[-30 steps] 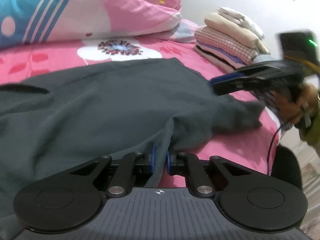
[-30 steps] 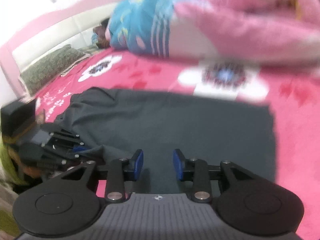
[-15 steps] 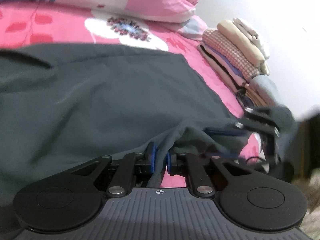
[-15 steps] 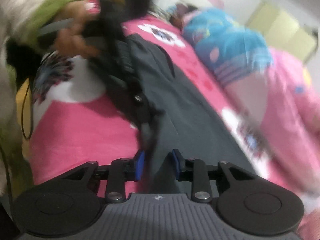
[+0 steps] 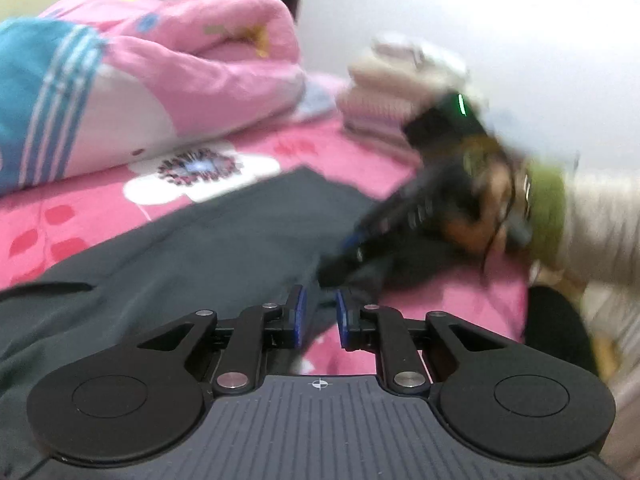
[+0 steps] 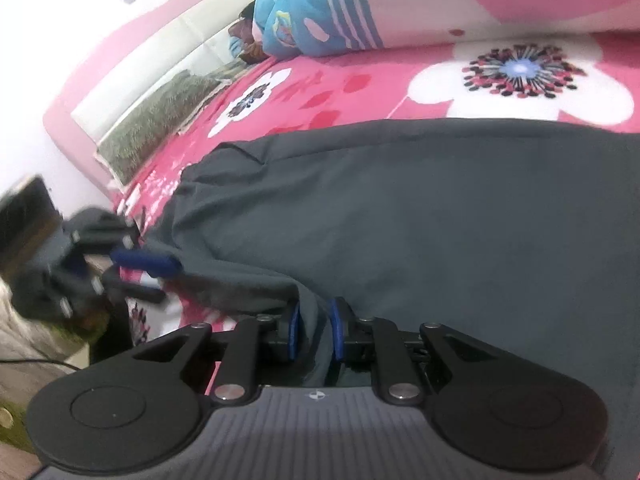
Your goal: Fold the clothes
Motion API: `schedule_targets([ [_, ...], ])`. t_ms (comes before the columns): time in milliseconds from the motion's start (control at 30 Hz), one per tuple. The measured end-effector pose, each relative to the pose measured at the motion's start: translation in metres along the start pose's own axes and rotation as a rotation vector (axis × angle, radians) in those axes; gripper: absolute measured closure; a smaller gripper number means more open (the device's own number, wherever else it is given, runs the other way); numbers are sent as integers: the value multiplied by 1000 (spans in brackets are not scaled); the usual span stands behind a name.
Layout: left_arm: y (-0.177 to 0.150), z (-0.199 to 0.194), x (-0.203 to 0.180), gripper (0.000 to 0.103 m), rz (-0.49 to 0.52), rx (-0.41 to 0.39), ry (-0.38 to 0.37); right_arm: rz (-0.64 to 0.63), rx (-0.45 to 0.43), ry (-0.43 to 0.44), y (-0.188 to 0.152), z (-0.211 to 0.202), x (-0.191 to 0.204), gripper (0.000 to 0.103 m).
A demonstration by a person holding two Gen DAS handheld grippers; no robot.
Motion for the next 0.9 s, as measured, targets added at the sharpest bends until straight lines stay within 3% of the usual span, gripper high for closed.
schedule_targets([
  [33, -1, 6, -2, 88, 21, 13, 9, 17, -3, 3, 1, -1, -1, 83],
  [133, -4, 24, -10, 87, 83, 53, 36, 9, -76, -51, 4, -22, 0, 63],
  [167, -5, 30, -12, 87, 104, 67, 45, -15, -119, -81, 5, -33, 3, 61],
  [333, -4, 28, 0, 87, -26, 50, -9, -226, -325, -215, -8, -89, 35, 61],
  [433, -4, 30, 8, 87, -115, 50, -45, -510, -279, -356, -41, -82, 65, 61],
  [600, -5, 32, 19, 87, -263, 53, -102, -928, -168, -502, -89, -38, 95, 62],
  [700, -5, 32, 24, 87, -320, 48, -121, -1062, -124, -580, -94, -16, 89, 63],
  [800, -3, 28, 21, 88, -286, 38, -107, -1021, -133, -599, -79, -14, 79, 75],
  [833, -2, 26, 19, 88, -262, 35, -100, -989, -140, -593, -73, -15, 76, 88],
  [900, -1, 22, 14, 88, -204, 30, -89, -866, -179, -528, -55, -24, 72, 91],
])
Point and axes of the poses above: each gripper's, at about its wrist camera, not at the fingertips, and z roughly the way its jaws point, x to its left, y to its top, the point moved 10 cm from there along z, roughly the way its jaws point, and after that the axes turned 10 degrees about z, right-handed, at the moved point
